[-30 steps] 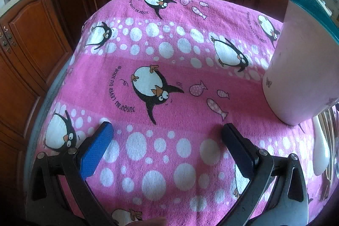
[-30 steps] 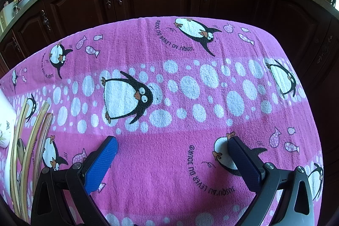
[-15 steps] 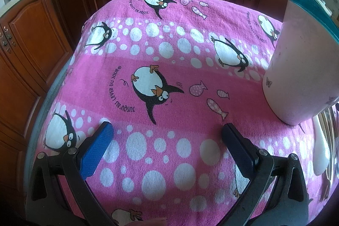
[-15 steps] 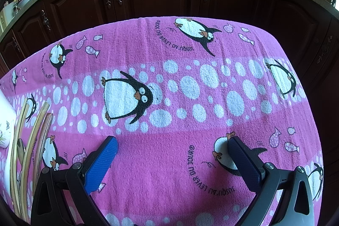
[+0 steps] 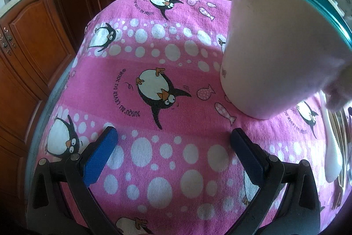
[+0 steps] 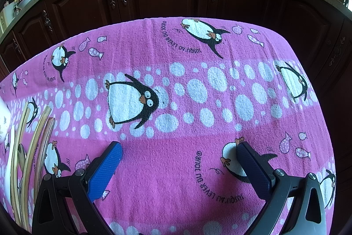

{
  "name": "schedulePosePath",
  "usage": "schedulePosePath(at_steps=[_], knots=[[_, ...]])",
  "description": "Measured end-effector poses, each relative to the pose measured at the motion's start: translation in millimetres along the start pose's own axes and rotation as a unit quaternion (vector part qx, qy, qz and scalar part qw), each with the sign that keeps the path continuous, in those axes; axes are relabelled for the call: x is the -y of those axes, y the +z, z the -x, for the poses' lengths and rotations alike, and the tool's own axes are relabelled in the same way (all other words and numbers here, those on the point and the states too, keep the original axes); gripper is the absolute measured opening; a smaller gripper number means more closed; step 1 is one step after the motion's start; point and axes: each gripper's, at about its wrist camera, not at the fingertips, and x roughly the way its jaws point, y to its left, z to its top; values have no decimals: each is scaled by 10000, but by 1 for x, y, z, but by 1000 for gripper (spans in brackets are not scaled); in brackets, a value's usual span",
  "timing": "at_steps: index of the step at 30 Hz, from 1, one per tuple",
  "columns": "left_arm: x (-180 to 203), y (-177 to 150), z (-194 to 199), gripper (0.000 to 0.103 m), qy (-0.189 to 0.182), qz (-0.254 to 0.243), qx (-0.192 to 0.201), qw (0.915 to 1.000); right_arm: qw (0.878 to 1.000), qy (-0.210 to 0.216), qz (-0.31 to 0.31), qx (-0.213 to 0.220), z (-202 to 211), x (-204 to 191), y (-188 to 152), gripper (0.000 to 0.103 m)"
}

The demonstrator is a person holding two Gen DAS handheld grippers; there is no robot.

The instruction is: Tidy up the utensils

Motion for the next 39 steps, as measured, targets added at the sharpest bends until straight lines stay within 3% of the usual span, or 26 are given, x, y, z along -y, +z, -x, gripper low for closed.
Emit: schedulePosePath(at_steps=[26,33,37,39], knots=[[0,-5,7,103,67,15,-47,10000,10000,-35,-33,-85,0,-1,0,103],[11,-17,33,102,128,107,-427,9989,9973,378,307,-544,23,-20,-4,103],[24,-16,73,102,75,83,-55,9999,9930,904,203,-736,58,-43,-21,103],[33,-15,94,102,21,49,158,9999,9931,941,195,-671,81,-60,-28,103]])
